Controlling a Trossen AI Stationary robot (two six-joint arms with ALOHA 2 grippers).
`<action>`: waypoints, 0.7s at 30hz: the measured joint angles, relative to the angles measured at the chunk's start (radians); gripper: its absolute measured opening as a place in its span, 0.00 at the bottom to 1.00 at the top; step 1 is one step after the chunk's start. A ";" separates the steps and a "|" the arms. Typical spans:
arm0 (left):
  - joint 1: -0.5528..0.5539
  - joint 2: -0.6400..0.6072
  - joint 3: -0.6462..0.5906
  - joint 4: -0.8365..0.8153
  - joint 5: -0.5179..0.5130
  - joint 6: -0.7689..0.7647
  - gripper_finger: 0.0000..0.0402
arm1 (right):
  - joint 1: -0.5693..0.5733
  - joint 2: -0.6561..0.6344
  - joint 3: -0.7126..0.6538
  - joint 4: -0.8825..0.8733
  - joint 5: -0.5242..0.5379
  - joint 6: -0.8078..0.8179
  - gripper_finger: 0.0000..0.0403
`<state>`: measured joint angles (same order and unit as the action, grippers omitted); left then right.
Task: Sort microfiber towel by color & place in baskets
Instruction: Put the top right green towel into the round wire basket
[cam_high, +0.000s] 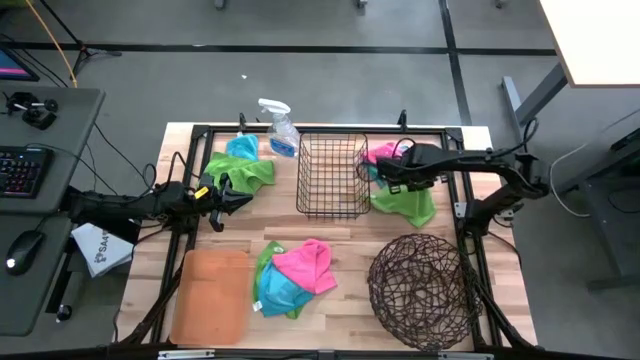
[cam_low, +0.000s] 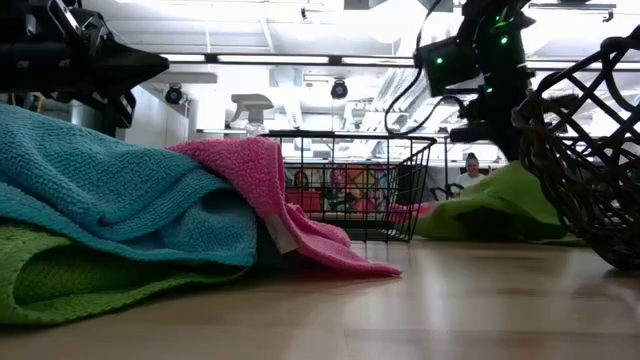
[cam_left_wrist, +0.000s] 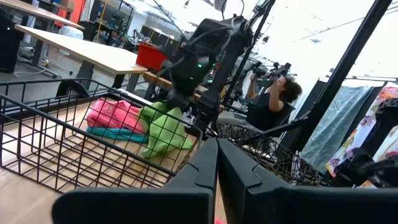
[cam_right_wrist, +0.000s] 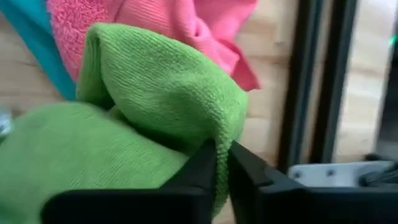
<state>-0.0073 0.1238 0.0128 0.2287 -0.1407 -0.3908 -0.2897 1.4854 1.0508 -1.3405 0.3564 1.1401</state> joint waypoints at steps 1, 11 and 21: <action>0.000 0.000 0.000 0.000 0.000 0.000 0.00 | 0.013 -0.015 0.002 -0.018 0.013 -0.004 0.04; 0.000 0.000 0.000 0.000 0.000 0.000 0.00 | 0.199 -0.343 0.303 -0.128 0.105 -0.137 0.01; 0.000 0.000 0.000 0.000 0.000 0.000 0.00 | 0.607 -0.513 0.413 0.285 -0.263 -0.134 0.00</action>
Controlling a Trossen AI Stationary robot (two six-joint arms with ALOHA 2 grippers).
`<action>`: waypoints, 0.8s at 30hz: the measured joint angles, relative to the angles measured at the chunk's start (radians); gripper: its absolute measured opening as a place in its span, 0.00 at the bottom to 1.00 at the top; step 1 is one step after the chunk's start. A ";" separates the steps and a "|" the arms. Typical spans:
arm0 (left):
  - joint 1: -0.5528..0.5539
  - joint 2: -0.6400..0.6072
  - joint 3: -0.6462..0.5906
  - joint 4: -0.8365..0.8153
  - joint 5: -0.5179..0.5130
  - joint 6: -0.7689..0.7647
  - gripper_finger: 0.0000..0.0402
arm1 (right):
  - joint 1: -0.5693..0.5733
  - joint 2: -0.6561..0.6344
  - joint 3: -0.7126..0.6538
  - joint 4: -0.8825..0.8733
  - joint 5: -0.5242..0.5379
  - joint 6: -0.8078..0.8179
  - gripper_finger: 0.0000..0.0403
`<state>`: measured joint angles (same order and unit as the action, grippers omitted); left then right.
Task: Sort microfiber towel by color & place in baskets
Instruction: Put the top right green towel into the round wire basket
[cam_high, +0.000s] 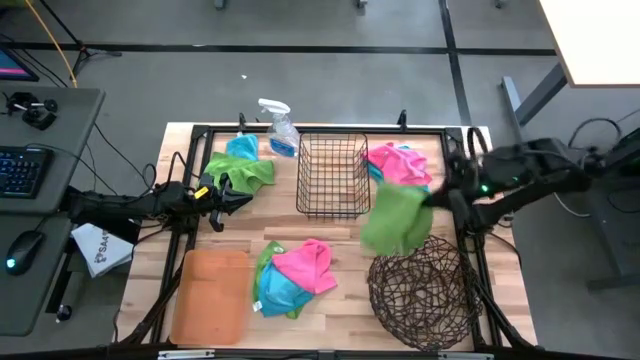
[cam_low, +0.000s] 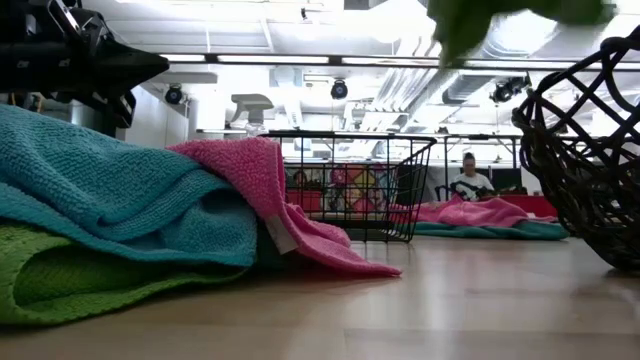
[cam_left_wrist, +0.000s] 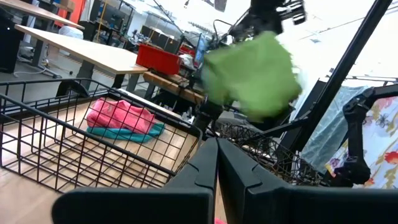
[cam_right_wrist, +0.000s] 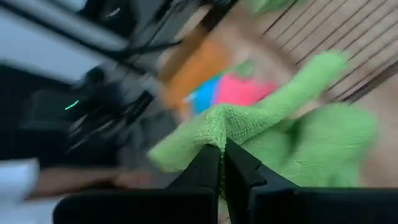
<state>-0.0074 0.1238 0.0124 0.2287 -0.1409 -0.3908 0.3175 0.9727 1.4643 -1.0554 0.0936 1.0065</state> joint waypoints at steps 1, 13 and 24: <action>0.000 0.000 0.000 0.000 0.000 0.000 0.00 | 0.043 0.007 0.000 0.008 -0.012 0.032 0.00; 0.000 0.000 0.000 0.000 0.000 0.000 0.00 | 0.431 0.226 -0.029 -0.209 -0.112 0.353 0.00; 0.000 0.000 0.000 0.000 0.000 0.000 0.00 | 0.490 0.400 -0.143 -0.178 -0.206 0.334 0.00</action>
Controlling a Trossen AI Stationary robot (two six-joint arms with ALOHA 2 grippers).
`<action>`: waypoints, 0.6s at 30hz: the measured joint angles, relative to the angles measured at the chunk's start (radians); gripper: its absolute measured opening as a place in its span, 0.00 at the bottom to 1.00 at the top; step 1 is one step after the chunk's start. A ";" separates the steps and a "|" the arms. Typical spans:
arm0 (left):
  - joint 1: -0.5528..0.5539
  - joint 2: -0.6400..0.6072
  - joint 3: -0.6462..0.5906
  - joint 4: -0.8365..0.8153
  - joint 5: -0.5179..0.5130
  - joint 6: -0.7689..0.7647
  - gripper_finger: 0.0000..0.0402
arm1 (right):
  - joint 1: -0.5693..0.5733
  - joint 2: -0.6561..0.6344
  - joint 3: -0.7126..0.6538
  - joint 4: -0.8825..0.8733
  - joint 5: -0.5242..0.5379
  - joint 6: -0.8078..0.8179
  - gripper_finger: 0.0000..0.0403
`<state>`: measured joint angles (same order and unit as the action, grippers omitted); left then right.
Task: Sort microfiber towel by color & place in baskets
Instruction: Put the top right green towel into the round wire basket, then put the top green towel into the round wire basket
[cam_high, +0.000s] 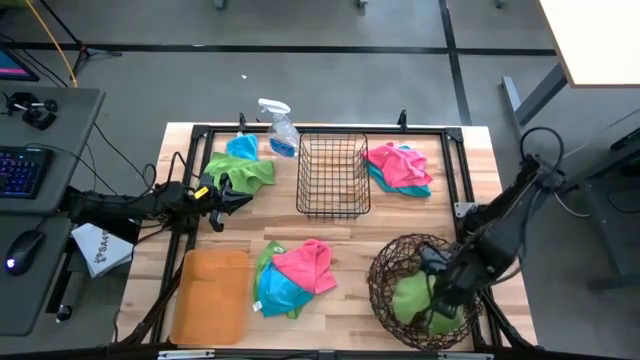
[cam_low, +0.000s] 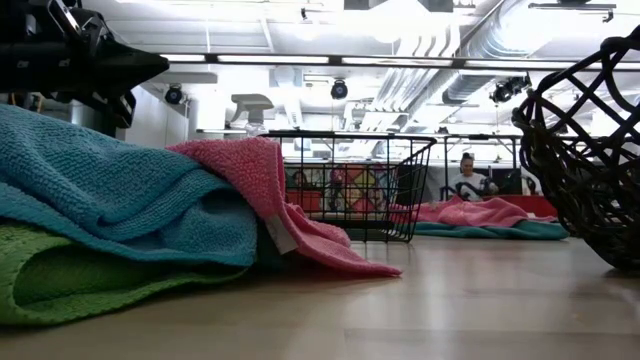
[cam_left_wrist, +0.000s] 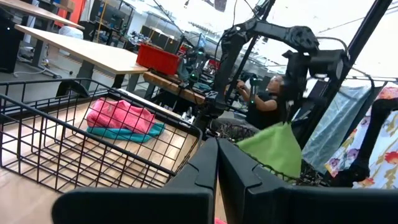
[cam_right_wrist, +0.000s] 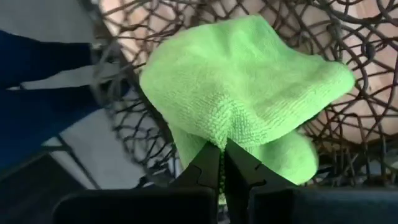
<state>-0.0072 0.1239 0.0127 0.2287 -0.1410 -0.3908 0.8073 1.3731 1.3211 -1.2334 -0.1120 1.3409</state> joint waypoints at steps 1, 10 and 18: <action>0.000 0.000 0.000 0.000 0.000 0.000 0.00 | -0.002 0.017 -0.002 0.001 -0.009 -0.018 0.00; 0.000 0.000 0.000 0.000 0.000 0.000 0.00 | -0.054 0.093 -0.002 -0.018 -0.120 -0.102 0.16; 0.000 0.000 0.000 0.000 0.000 0.000 0.00 | -0.112 0.064 0.070 -0.057 -0.177 -0.266 0.56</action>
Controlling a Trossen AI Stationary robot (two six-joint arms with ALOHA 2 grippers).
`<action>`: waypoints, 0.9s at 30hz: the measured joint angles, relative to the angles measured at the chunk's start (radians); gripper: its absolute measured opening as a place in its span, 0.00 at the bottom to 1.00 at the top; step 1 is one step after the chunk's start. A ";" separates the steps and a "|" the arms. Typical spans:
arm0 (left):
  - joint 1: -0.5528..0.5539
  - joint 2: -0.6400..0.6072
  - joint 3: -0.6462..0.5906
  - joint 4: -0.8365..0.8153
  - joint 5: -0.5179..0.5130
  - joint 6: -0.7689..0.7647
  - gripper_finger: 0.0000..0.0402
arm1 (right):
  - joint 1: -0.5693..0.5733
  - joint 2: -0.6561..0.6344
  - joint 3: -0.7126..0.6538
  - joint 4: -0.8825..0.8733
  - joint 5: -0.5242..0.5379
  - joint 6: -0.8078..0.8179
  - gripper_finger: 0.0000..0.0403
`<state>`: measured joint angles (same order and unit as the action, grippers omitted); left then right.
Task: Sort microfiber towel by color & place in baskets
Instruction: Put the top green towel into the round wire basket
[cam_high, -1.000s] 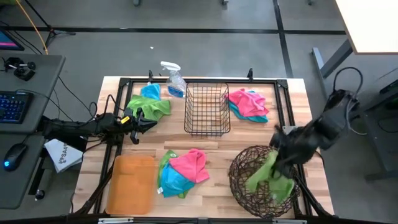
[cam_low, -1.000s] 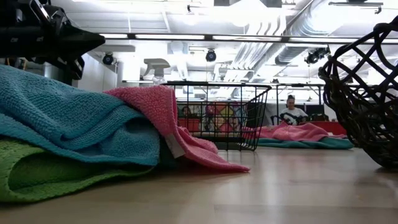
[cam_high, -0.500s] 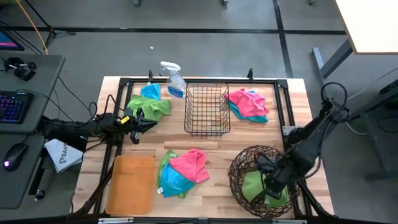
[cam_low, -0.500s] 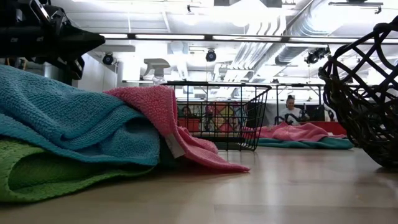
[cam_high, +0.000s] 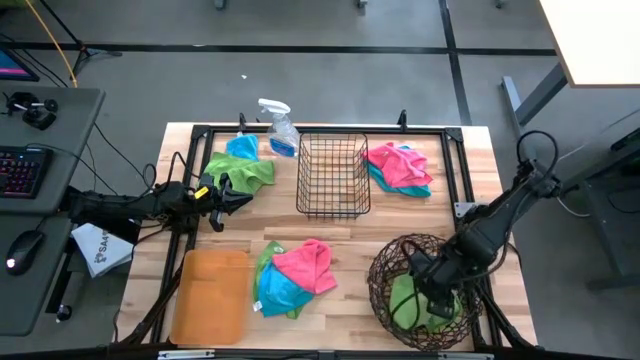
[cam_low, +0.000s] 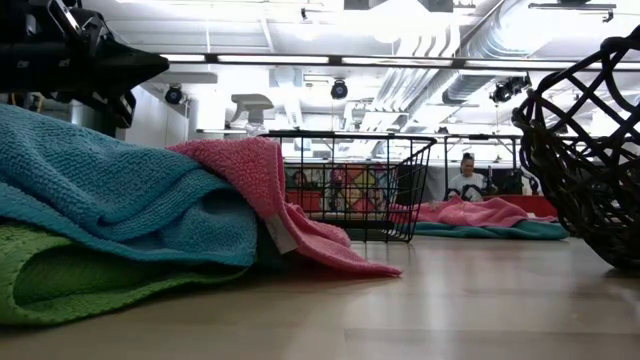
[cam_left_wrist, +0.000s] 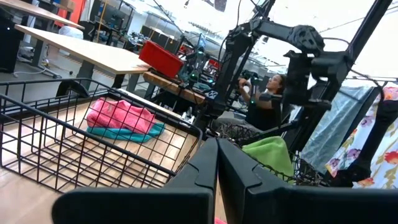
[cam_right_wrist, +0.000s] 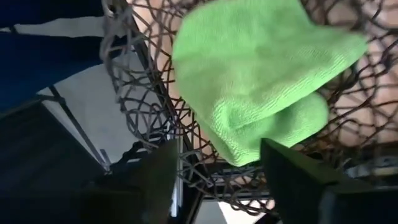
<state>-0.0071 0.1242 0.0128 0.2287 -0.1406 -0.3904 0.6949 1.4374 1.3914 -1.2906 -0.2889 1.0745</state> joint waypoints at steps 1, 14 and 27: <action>0.000 0.000 0.000 0.000 0.000 0.000 0.00 | -0.013 -0.004 0.018 -0.019 0.003 -0.023 0.60; 0.000 0.000 0.000 0.000 0.000 0.000 0.00 | -0.330 -0.018 0.115 0.153 0.346 -0.369 0.74; 0.000 0.000 0.000 0.080 -0.053 -0.041 0.00 | -0.550 -0.026 0.115 0.423 0.490 -0.566 0.74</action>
<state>-0.0067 0.1242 0.0128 0.3085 -0.1938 -0.4315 0.1451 1.4109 1.5063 -0.8680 0.2015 0.5088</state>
